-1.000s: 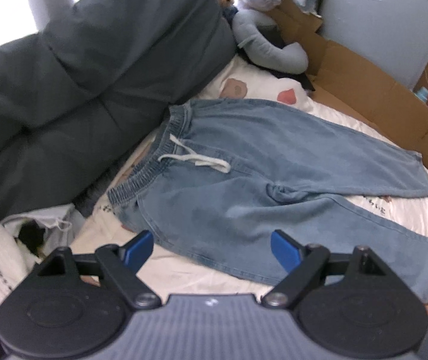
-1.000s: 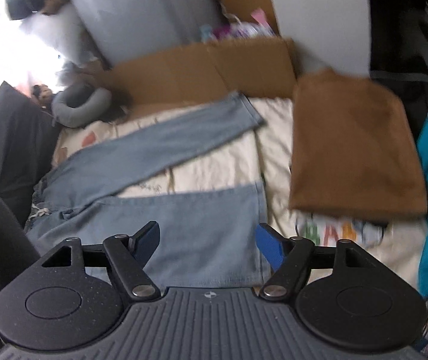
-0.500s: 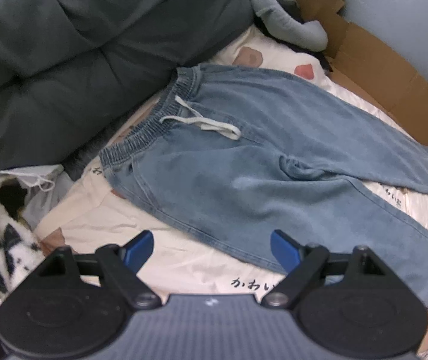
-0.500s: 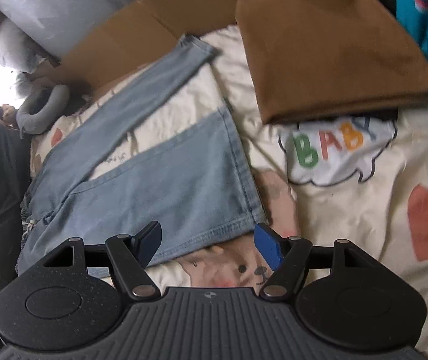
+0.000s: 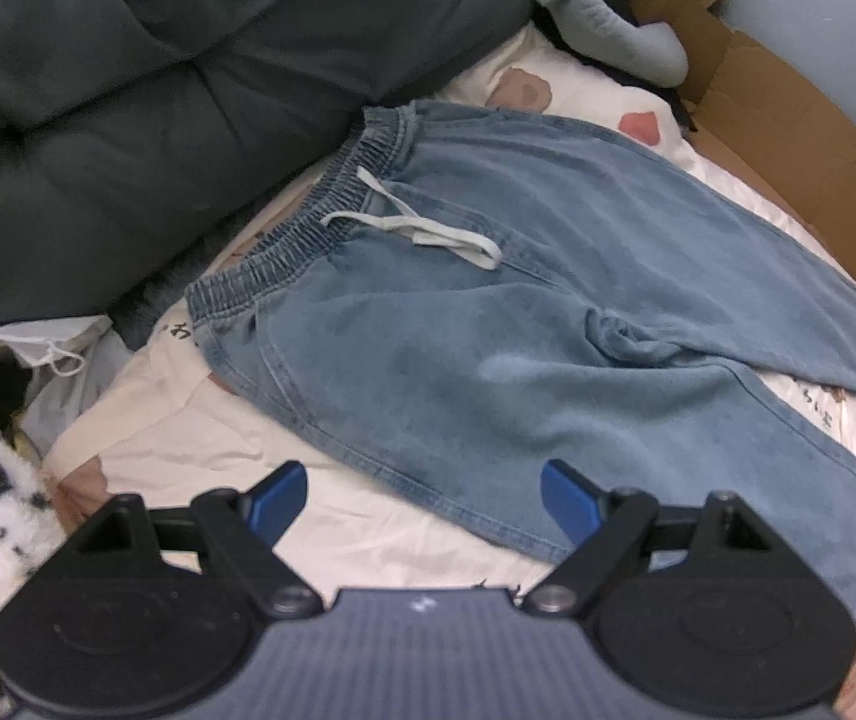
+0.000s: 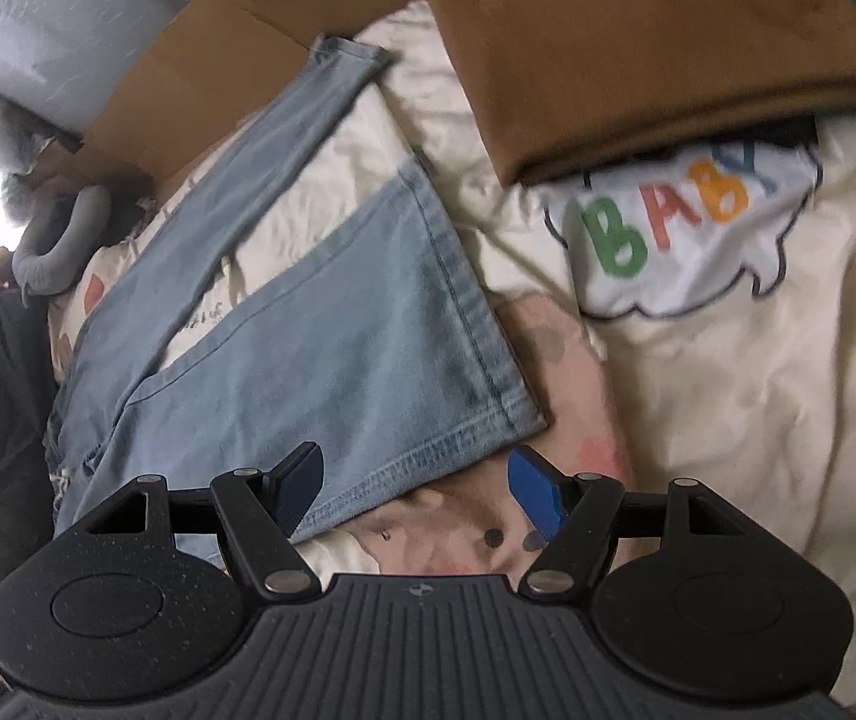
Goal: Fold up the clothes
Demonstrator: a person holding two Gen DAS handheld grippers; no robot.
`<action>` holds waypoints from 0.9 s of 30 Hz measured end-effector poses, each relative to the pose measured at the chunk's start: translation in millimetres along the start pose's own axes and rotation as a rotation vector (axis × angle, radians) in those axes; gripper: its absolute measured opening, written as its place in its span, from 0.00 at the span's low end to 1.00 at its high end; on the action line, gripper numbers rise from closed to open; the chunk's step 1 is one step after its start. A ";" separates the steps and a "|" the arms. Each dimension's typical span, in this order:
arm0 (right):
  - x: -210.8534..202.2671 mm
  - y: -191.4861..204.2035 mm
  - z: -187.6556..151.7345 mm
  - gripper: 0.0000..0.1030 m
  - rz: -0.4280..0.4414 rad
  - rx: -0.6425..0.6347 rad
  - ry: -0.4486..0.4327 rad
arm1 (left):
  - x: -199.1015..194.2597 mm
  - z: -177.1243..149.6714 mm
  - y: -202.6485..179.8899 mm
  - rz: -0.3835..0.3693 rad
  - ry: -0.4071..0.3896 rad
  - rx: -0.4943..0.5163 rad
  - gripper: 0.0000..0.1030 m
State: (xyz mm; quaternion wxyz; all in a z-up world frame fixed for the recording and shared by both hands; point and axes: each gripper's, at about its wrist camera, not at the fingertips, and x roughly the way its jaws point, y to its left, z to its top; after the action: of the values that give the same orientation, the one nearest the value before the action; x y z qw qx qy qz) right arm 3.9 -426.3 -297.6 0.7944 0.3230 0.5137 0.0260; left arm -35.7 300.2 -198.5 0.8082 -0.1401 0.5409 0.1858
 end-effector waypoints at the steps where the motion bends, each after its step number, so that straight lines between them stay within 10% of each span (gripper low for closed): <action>1: 3.8 -2.2 -1.5 0.72 0.004 0.015 0.003 | 5.5 0.2 -0.5 -0.003 0.002 0.001 0.84; 27: 72.4 -49.3 -10.9 0.49 0.158 0.437 -0.077 | 58.1 -32.1 27.1 -0.002 0.019 -0.125 0.84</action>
State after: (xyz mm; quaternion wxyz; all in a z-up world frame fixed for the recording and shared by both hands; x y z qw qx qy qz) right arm 14.7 -432.9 -385.0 0.7201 0.5273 0.4496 -0.0361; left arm -54.3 319.3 -265.0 0.7929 -0.1928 0.5357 0.2169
